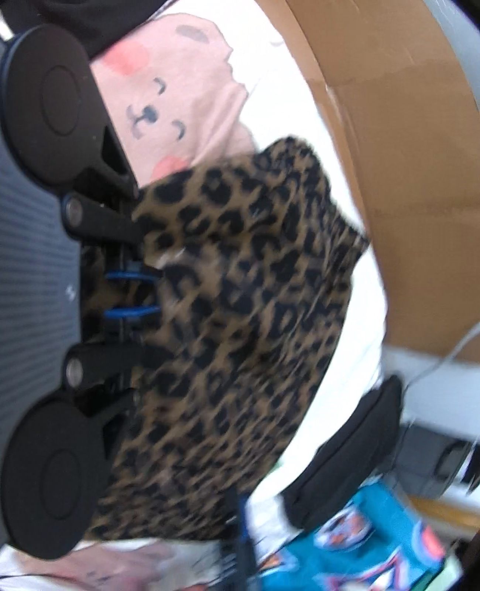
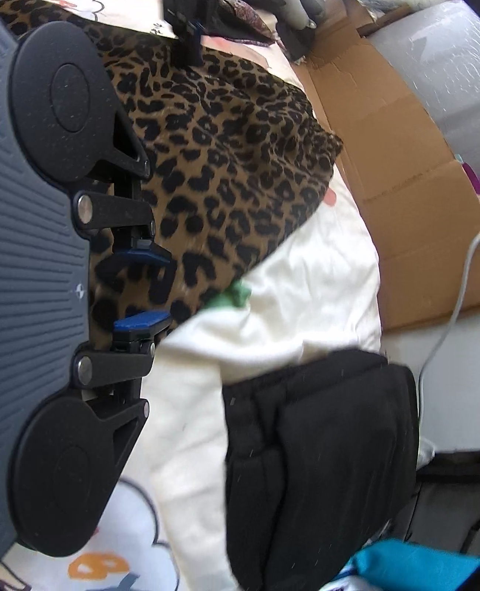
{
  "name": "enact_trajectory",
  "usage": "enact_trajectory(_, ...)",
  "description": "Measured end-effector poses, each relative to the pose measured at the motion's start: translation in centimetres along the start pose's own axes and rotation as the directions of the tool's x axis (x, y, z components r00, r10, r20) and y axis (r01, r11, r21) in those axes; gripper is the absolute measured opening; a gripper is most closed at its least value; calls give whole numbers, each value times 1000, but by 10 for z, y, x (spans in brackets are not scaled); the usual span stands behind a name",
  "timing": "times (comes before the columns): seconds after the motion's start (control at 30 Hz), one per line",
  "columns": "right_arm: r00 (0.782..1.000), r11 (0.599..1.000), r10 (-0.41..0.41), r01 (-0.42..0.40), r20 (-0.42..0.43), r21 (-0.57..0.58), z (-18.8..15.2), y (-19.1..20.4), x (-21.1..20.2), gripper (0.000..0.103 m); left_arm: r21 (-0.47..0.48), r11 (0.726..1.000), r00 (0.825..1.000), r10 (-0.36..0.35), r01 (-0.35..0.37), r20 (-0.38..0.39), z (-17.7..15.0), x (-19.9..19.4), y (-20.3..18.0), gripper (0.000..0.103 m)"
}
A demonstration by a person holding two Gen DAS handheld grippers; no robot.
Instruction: Fold clothes
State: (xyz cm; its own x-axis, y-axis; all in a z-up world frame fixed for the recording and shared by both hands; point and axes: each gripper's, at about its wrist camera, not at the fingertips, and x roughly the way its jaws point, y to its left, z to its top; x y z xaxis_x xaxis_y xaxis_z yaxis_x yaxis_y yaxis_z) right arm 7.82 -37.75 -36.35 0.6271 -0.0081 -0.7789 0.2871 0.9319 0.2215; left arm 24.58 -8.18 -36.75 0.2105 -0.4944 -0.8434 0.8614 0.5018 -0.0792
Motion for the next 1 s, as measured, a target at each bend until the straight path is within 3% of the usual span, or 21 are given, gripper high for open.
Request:
enact_trajectory(0.17, 997, 997, -79, 79, -2, 4, -5, -14, -6, 37, 23, 997, 997, -68, 69, -26, -27, -21, -24, 17)
enact_trajectory(0.27, 998, 997, -58, 58, -1, 56, -7, -25, -9, 37, -5, 993, 992, -118, 117, -37, -41, -21, -30, 19)
enact_trajectory(0.5, 999, 999, -34, 33, 28, 30, -9, -11, -30, 37, -74, 992, 994, -106, 105, -4, -58, -12, -28, 19)
enact_trajectory(0.77, 999, 1000, -8, 8, 35, -12, -16, 7, -49, 35, -158, 985, 997, -56, 64, 50, -65, -58, -20, 19)
enact_trajectory(0.87, 997, 997, 72, -71, 15, -31, -18, 21, -57, 35, -210, 976, 997, -42, 54, 61, -75, -79, -14, 19)
enact_trajectory(1.0, 978, 976, 204, -206, -33, -72, -20, 53, -62, 36, -281, 957, 997, -49, 64, 60, -98, -98, -6, 21)
